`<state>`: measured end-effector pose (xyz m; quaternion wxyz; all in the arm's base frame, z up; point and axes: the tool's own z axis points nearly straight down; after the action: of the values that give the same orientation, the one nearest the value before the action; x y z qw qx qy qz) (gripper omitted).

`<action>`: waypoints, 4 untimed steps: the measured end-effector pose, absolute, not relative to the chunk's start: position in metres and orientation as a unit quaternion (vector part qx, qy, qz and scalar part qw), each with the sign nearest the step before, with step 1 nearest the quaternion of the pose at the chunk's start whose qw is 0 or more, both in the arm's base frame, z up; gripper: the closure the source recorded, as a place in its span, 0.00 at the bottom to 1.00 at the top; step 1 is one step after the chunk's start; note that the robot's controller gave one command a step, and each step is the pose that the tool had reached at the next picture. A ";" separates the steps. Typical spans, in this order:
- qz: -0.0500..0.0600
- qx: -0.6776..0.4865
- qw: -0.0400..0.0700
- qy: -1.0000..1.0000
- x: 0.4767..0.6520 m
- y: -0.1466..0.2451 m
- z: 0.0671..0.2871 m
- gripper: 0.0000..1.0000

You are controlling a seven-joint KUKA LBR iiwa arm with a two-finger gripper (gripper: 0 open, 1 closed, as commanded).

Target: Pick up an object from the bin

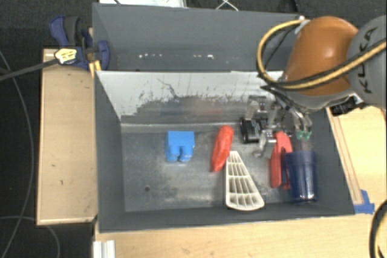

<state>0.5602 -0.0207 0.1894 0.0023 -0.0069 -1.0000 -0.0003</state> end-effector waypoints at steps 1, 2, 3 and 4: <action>0.000 -0.006 -0.002 -1.000 0.561 -0.021 0.194 0.00; 0.000 0.159 -0.002 -0.987 0.568 0.016 0.104 0.00; 0.001 0.235 -0.007 -0.972 0.580 0.031 0.144 0.00; -0.002 0.381 0.000 -0.925 0.570 0.063 0.100 0.00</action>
Offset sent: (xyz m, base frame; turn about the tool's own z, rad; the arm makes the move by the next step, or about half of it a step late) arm 0.0083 0.0495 -0.1194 -0.4471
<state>0.5705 0.0635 0.0996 -0.0001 0.3805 -0.9248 -0.0016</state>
